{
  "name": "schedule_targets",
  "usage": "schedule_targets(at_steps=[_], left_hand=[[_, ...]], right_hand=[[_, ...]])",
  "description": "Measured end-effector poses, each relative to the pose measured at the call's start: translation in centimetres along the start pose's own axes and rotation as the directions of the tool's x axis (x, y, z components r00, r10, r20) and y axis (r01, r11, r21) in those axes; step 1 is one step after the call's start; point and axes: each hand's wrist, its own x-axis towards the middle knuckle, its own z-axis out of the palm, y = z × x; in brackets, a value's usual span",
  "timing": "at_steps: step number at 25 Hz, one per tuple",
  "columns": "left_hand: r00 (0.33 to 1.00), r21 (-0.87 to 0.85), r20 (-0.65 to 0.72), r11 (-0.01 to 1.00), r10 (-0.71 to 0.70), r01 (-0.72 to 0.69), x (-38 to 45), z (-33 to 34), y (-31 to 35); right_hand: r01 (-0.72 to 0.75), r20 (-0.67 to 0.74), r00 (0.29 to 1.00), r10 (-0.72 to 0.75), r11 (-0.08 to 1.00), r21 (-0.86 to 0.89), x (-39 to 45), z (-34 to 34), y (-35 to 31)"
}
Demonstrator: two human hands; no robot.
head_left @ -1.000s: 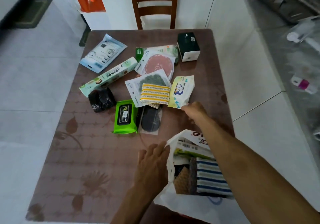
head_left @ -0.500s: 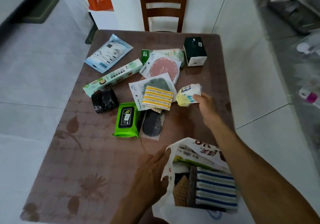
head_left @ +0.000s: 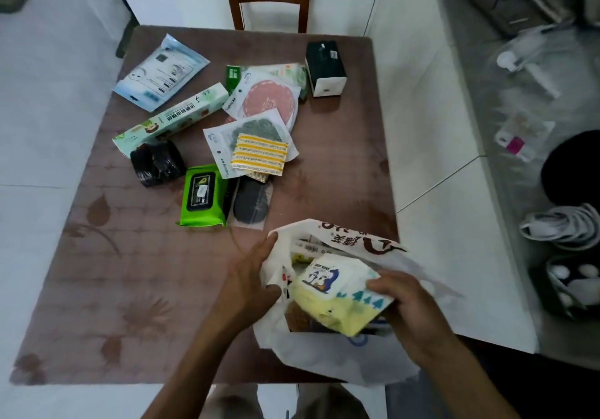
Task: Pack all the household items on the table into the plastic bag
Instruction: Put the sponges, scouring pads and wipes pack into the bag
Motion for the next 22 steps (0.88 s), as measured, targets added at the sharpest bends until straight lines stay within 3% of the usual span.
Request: schedule_targets(at_steps=[2, 3, 4, 6, 7, 8, 11, 12, 15, 19, 22], left_hand=[[1.0, -0.015, -0.004, 1.0, 0.002, -0.002, -0.2, 0.0, 0.1], [1.0, -0.031, -0.004, 1.0, -0.004, 0.004, -0.4, -0.1, 0.1], [1.0, -0.049, -0.001, 0.999, -0.009, 0.009, -0.5, -0.3, 0.0], [1.0, -0.074, -0.002, 0.997, -0.016, 0.016, -0.7, -0.7, -0.1], [1.0, -0.08, -0.008, 0.997, -0.017, 0.016, -0.8, -0.9, -0.2], [1.0, -0.089, -0.011, 0.996, -0.017, 0.016, -0.8, -1.0, -0.4], [1.0, -0.115, -0.011, 0.993, -0.014, 0.012, -0.8, -0.7, -0.4], [1.0, -0.123, -0.013, 0.992, -0.013, 0.012, -0.8, -0.6, -0.4], [1.0, -0.103, 0.007, 0.995, 0.016, -0.015, -0.8, -0.3, -0.3], [0.999, -0.116, -0.026, 0.992, 0.036, -0.039, -0.6, -1.0, -1.2], [0.998, -0.2, -0.011, 0.978, 0.06, -0.061, -0.4, -1.8, -2.4]], right_hand=[[0.016, 0.0, 1.0, -0.016, 0.994, -0.105, 1.6, 1.8, 1.5], [0.057, 0.042, 0.998, -0.048, 0.966, -0.253, 2.4, 2.2, 2.4], [0.124, 0.104, 0.991, -0.084, 0.862, -0.491, 3.2, 2.2, 3.5], [0.233, 0.211, 0.973, -0.098, 0.427, -0.874, 4.4, 1.8, 5.9], [0.244, 0.231, 0.97, -0.078, 0.263, -0.934, 4.6, 1.6, 6.8], [0.256, 0.246, 0.967, -0.07, 0.203, -0.945, 4.6, 1.4, 7.4], [0.265, 0.242, 0.963, -0.121, 0.244, -0.933, 5.0, 1.7, 8.2], [0.26, 0.25, 0.966, -0.073, 0.246, -0.934, 5.0, 2.4, 8.2], [0.248, 0.256, 0.966, 0.045, 0.133, -0.96, 4.7, 4.6, 8.2], [0.324, 0.315, 0.937, -0.151, 0.046, -0.945, 4.6, 5.6, 2.6], [0.441, 0.367, 0.845, -0.389, 0.117, -0.89, 4.8, 8.2, -2.8]])
